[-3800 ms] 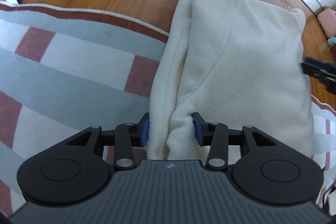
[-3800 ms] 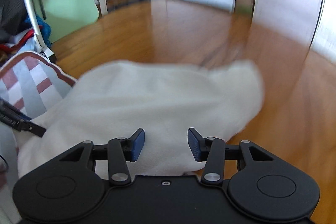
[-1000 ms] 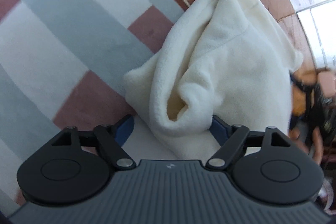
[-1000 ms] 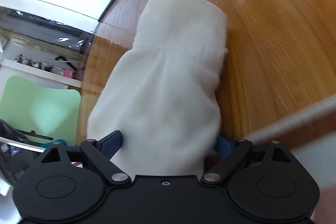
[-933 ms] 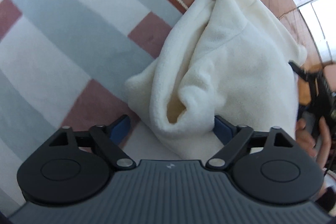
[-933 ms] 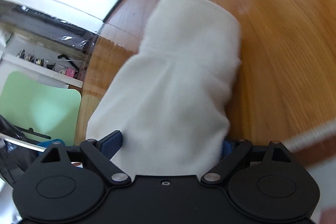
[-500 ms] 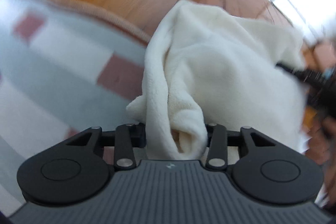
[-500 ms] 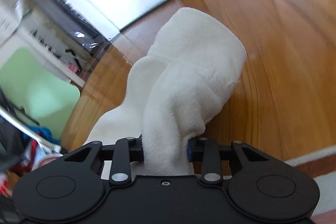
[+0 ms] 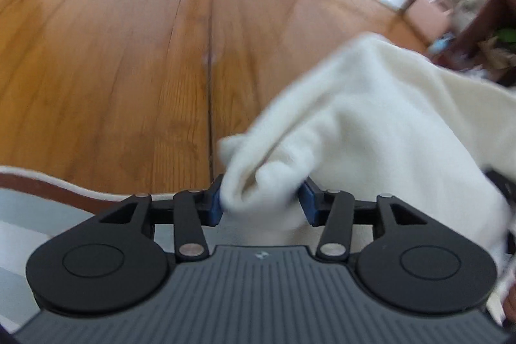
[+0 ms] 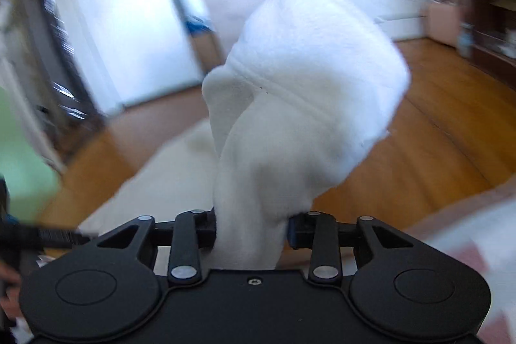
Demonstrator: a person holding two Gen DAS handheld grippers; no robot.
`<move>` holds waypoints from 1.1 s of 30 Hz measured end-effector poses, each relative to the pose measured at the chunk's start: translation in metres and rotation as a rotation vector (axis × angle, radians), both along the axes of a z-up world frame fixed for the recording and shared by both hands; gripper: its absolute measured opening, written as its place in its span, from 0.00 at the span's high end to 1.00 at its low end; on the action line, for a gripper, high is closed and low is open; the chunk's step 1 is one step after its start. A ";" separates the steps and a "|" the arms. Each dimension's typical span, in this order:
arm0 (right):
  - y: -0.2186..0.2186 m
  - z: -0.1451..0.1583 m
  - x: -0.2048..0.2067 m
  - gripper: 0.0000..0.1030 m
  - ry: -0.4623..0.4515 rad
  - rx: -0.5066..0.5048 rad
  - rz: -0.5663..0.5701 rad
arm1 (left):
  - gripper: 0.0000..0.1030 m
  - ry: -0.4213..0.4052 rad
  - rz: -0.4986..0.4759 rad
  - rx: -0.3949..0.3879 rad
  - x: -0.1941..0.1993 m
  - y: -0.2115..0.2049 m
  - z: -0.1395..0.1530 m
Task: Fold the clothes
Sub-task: 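Grasp the folded jacket with the left gripper while the right gripper grasps it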
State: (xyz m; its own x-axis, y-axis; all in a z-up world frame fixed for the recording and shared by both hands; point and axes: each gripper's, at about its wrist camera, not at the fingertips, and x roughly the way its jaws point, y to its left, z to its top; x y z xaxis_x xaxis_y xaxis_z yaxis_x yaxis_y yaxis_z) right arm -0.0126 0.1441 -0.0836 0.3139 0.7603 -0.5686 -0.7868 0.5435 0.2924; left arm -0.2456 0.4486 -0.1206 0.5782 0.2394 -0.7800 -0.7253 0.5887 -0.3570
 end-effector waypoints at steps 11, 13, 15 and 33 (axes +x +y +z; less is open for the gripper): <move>-0.049 -0.066 0.100 0.43 0.425 -0.092 -0.322 | 0.44 -0.257 -0.004 -0.242 -0.007 0.021 -0.061; -0.039 -0.066 0.093 0.40 0.463 -0.079 -0.336 | 0.43 -0.277 -0.014 -0.278 0.001 0.032 -0.072; -0.036 -0.067 0.087 0.37 0.506 -0.051 -0.347 | 0.36 -0.278 -0.016 -0.293 0.008 0.032 -0.085; 0.003 -0.036 0.049 0.65 0.293 0.027 -0.206 | 0.68 -0.275 -0.180 -0.023 0.045 0.004 -0.017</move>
State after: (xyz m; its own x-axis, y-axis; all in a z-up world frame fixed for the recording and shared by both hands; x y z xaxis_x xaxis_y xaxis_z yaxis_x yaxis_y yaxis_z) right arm 0.0361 0.1466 -0.1200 0.2887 0.7142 -0.6376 -0.5418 0.6710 0.5062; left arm -0.2004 0.4522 -0.1374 0.7991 0.0989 -0.5930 -0.4854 0.6881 -0.5394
